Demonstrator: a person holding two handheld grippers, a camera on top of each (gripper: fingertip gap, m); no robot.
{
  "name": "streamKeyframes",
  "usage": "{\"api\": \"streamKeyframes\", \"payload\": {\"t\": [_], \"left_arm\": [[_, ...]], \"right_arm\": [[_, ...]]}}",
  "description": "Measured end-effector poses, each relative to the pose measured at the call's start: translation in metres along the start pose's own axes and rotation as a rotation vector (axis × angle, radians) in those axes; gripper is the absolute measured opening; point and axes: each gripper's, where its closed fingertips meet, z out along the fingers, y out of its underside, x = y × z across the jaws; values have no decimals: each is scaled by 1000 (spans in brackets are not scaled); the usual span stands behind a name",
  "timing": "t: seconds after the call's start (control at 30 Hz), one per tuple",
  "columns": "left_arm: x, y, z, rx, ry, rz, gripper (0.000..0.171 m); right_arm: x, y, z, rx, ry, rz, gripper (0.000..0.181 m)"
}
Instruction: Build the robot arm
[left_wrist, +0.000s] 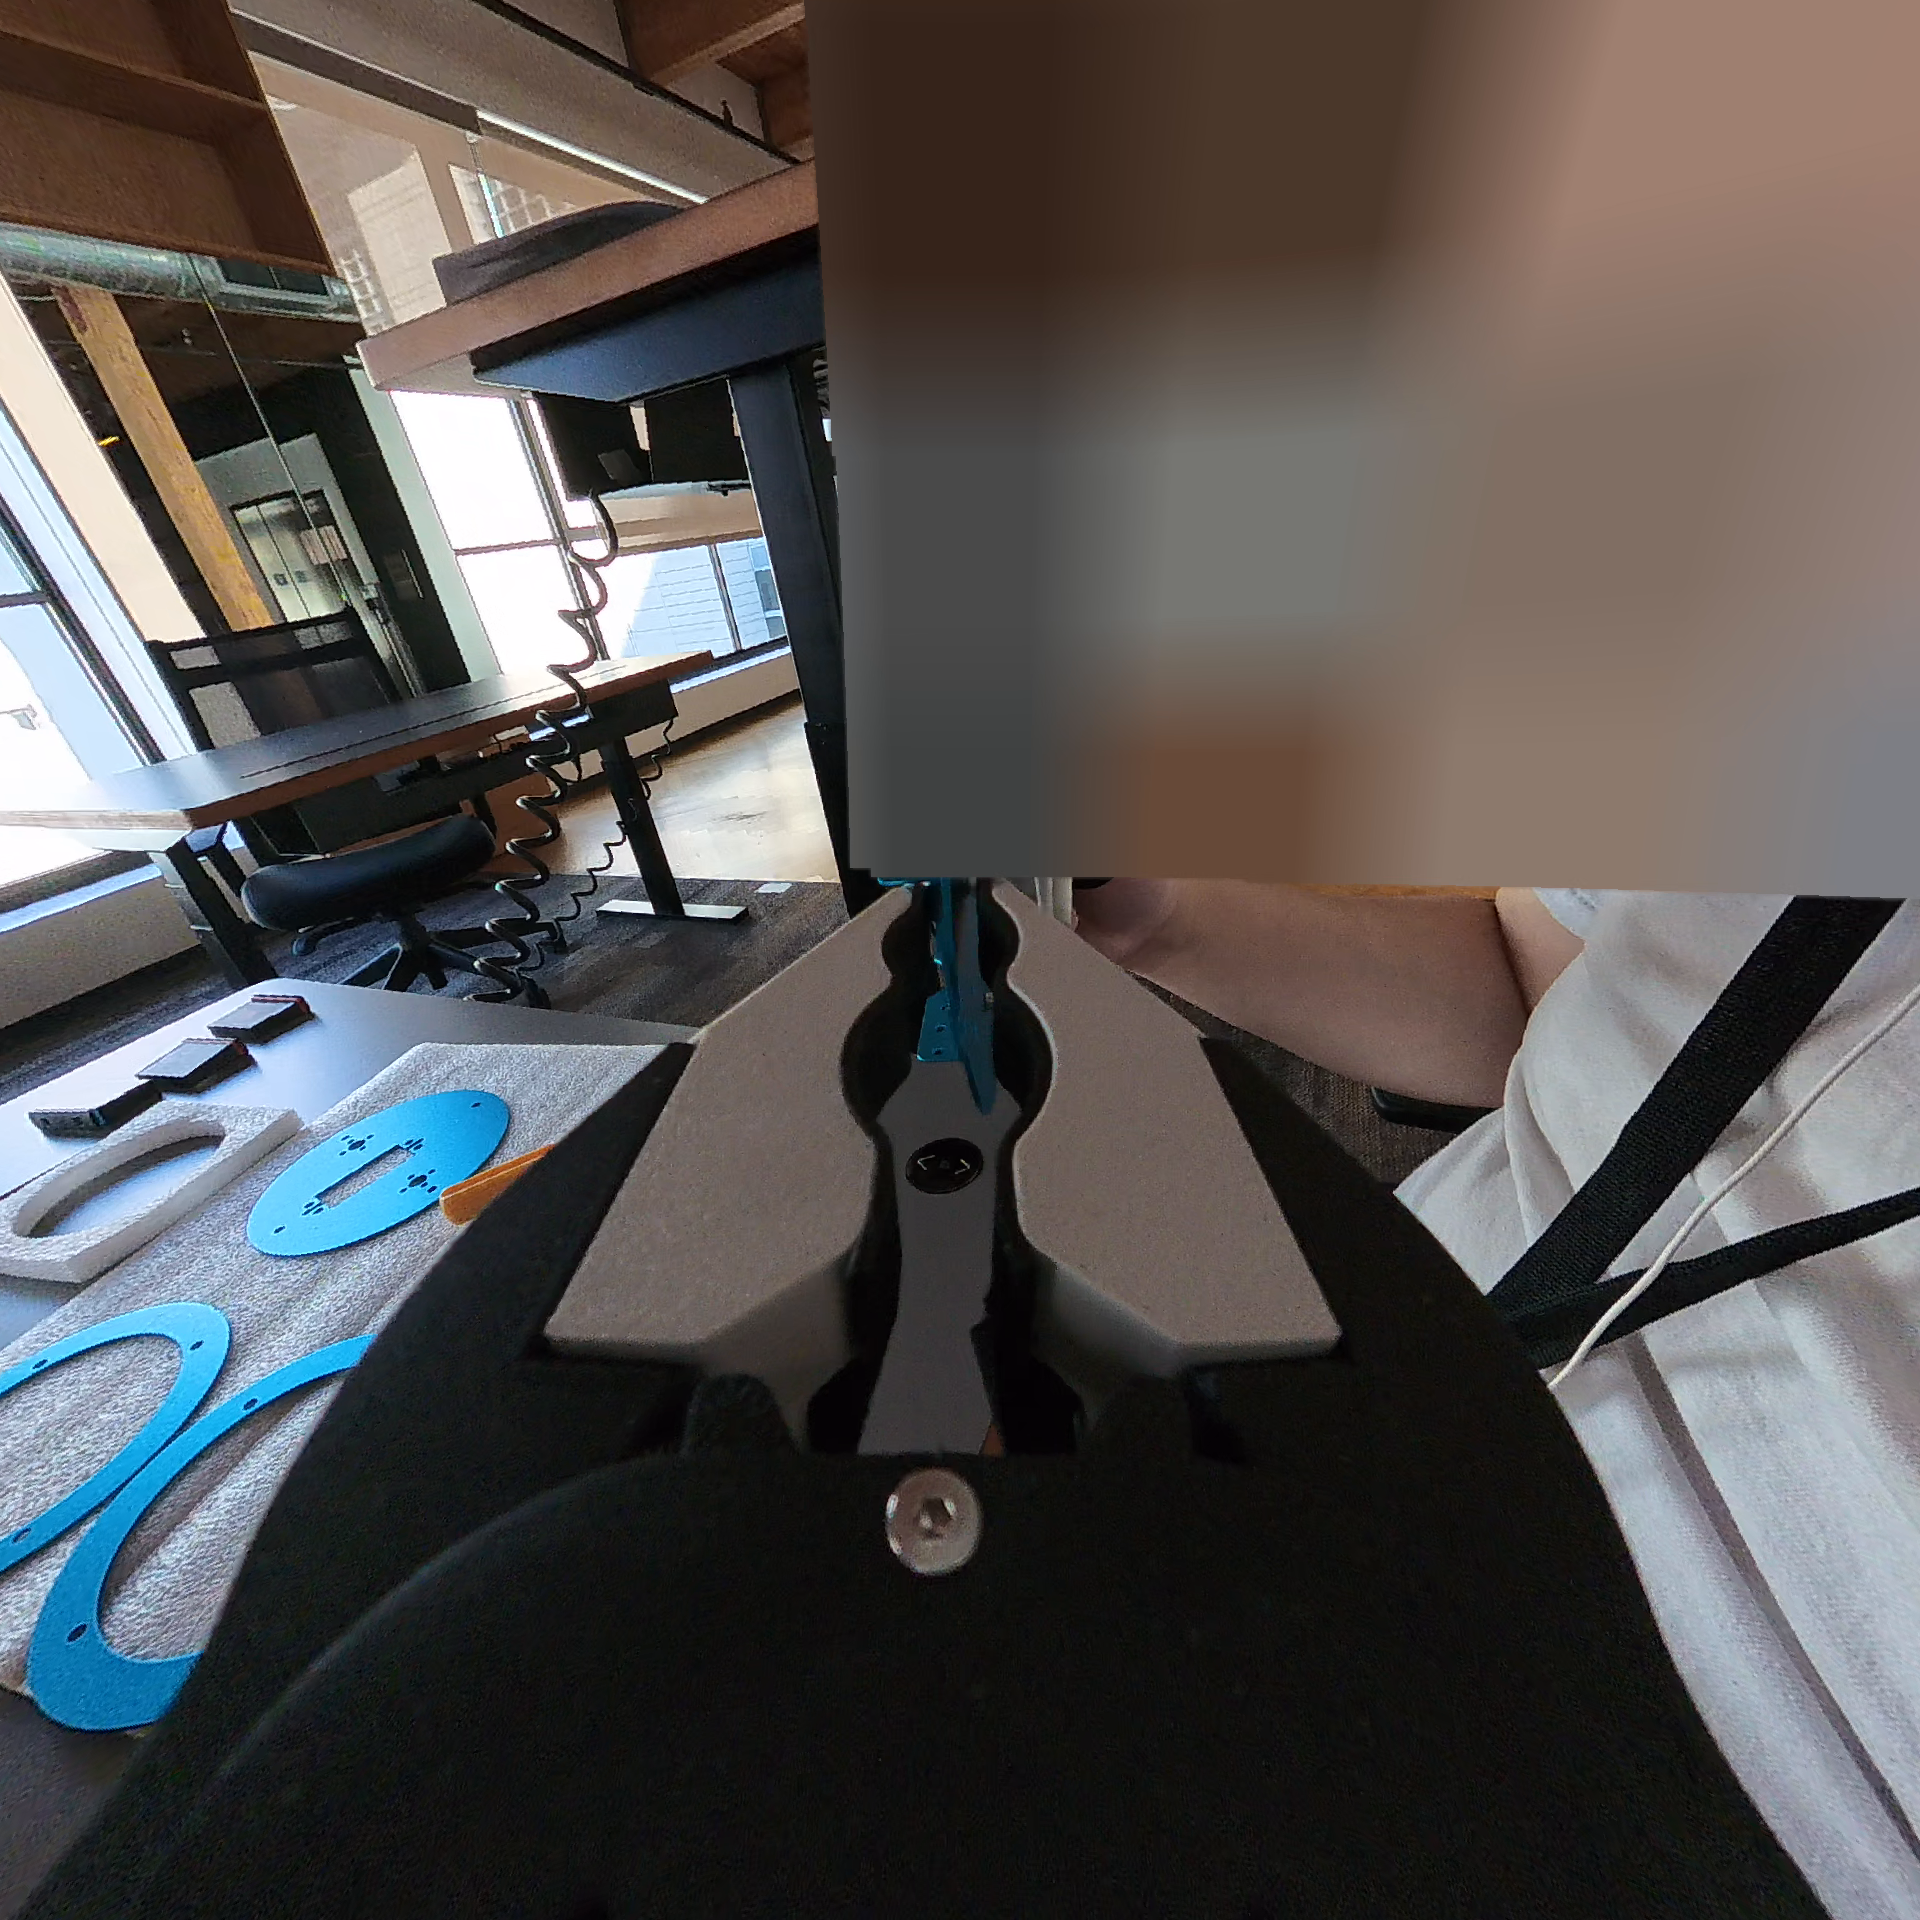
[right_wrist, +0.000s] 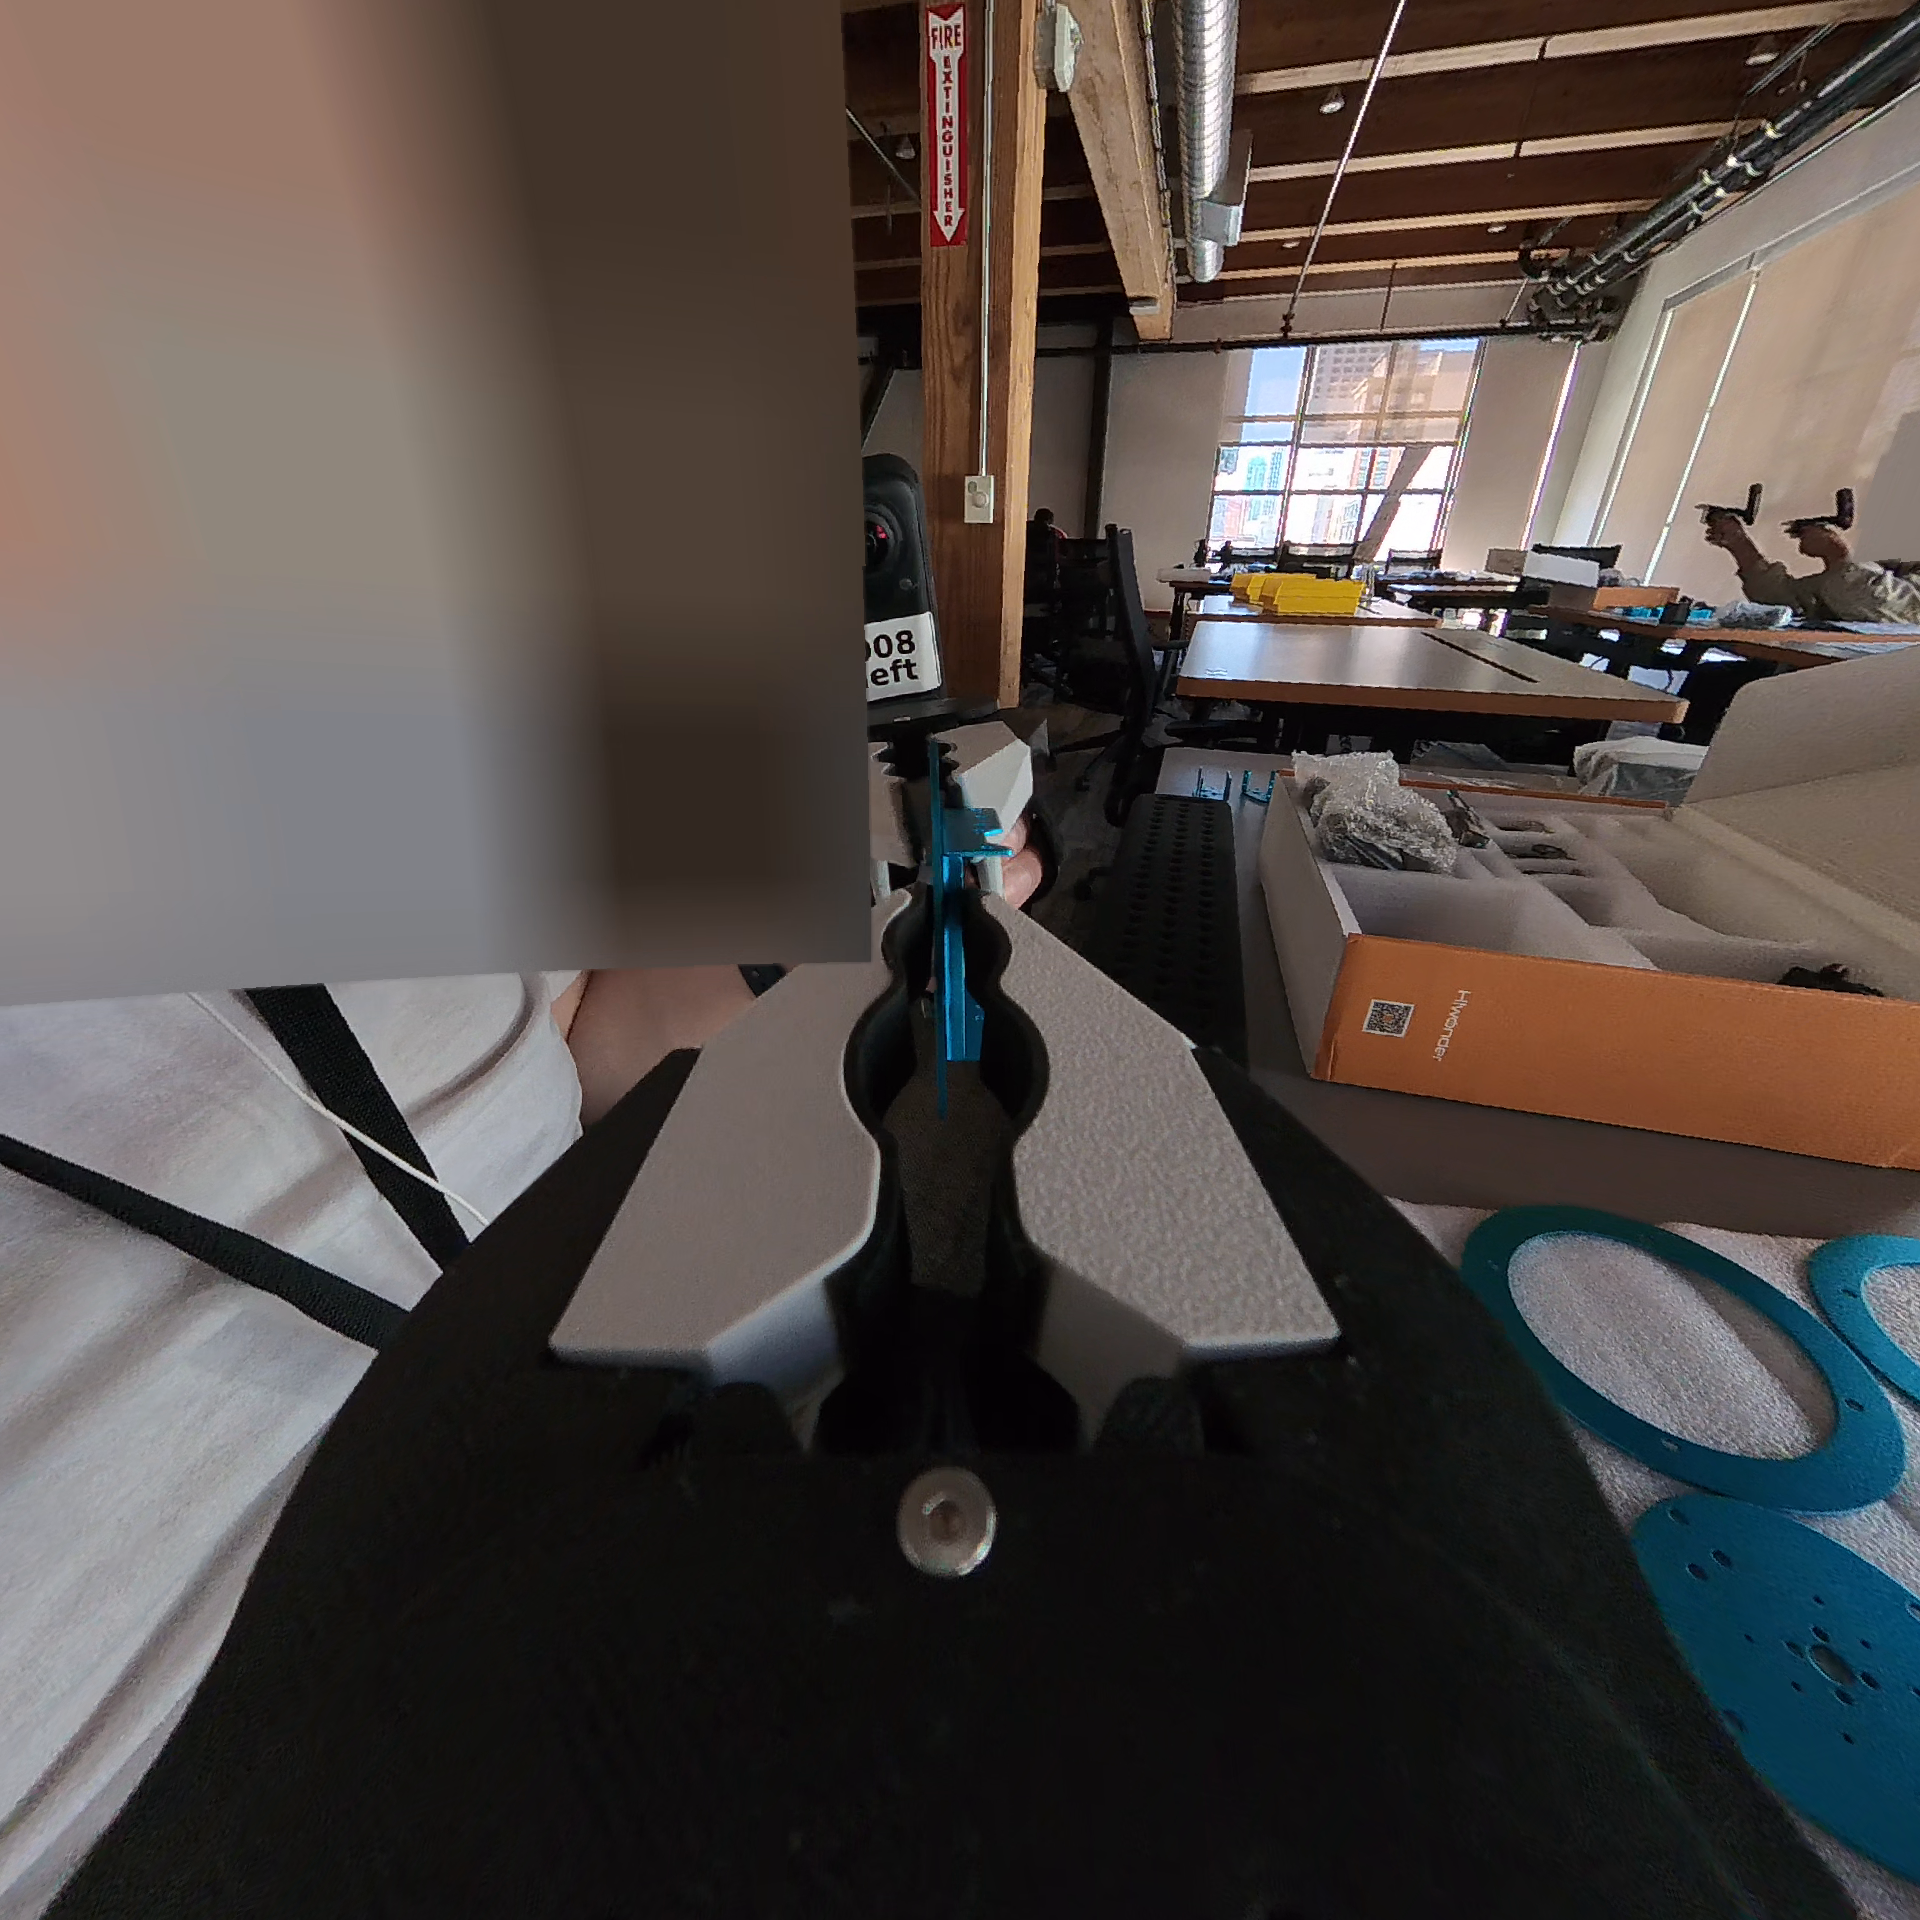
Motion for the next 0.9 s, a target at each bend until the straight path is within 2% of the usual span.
{"api": "streamKeyframes", "payload": {"t": [0.67,0.9], "left_arm": [[3,-2,-1,21,32,-10,4],[9,-6,-3,20,22,107,3]], "right_arm": [[-1,-2,2,34,-12,0,4],[-6,-5,3,56,-42,-12,5]]}}
